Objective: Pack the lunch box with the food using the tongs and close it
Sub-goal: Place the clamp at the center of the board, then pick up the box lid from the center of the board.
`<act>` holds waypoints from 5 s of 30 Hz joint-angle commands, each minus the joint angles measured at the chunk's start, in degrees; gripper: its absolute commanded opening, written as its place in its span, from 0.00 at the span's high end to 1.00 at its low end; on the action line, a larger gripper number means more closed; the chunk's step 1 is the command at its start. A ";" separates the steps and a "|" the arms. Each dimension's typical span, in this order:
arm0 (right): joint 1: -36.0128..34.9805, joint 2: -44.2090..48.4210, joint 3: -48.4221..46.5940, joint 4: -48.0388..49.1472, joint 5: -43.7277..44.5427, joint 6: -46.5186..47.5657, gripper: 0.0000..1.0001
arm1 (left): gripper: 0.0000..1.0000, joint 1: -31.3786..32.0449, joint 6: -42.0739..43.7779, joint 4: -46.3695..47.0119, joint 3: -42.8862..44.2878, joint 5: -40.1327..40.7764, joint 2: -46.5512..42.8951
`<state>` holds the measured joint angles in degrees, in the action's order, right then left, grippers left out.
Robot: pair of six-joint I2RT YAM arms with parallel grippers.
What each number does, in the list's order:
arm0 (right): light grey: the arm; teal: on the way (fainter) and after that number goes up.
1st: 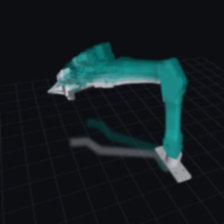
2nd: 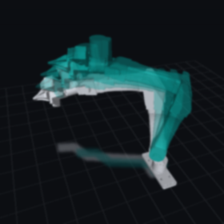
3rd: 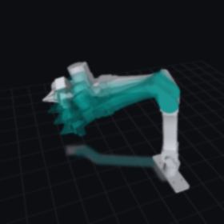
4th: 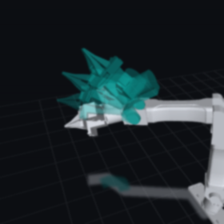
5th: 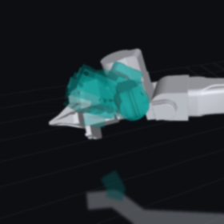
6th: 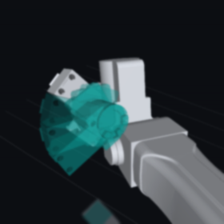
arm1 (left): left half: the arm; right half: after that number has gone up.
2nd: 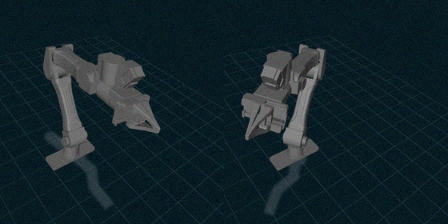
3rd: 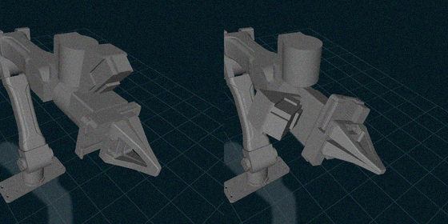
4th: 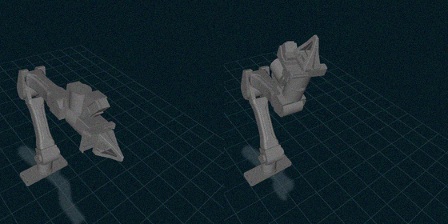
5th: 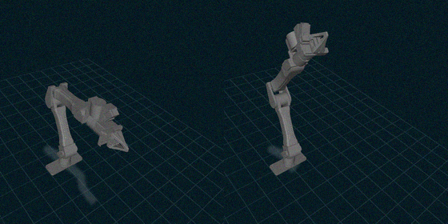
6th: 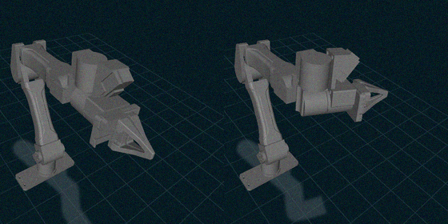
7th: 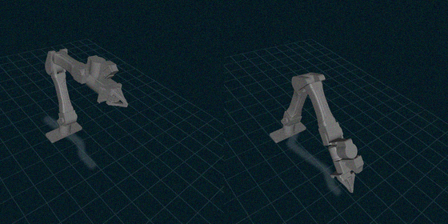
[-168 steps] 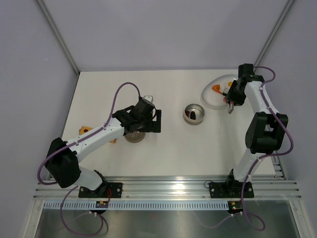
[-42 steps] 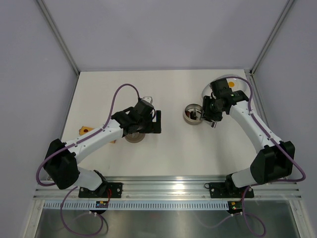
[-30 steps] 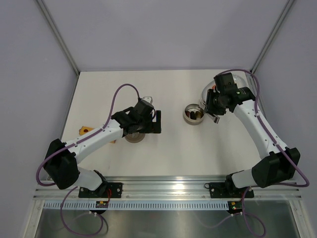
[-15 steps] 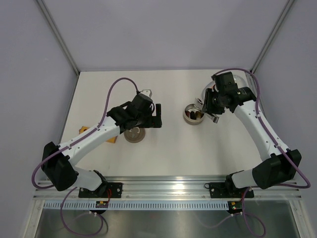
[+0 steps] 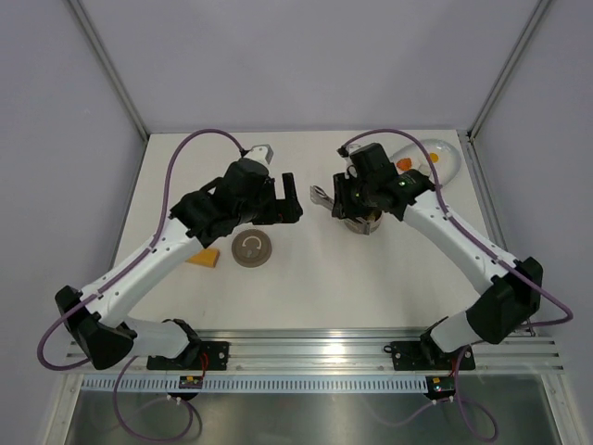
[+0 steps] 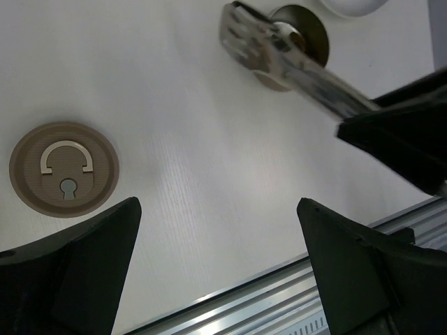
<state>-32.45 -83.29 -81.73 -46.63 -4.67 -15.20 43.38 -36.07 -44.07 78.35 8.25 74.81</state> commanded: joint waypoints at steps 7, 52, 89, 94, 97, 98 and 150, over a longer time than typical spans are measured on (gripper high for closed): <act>-5.08 -13.82 -0.18 19.81 10.29 -2.73 0.59 | 0.01 -0.57 -2.33 -1.98 3.48 4.93 -9.85; 5.89 21.20 21.61 11.40 30.59 -5.63 0.09 | 0.10 -6.02 8.65 -7.09 -1.71 9.77 14.30; 7.05 25.81 24.52 6.99 26.38 -7.03 0.09 | 0.26 -18.24 16.03 3.38 -11.99 -5.44 25.92; 7.13 26.16 24.69 6.73 25.94 -7.21 0.09 | 0.27 -18.24 15.95 4.08 -12.08 -6.67 26.44; 7.05 26.07 24.78 6.73 25.59 -7.30 0.09 | 0.27 -18.15 15.95 3.91 -11.55 -6.41 26.80; 7.05 26.07 24.78 6.64 25.50 -7.21 0.09 | 0.27 -18.24 15.95 3.91 -11.55 -6.32 27.06; 29.55 -15.31 4.22 10.24 3.18 -22.50 0.11 | 0.77 -8.92 15.25 -6.55 4.62 -4.73 15.37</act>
<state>-3.29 -95.66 -73.69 -39.59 2.70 -33.54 34.09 -21.17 -50.92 80.27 4.23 92.77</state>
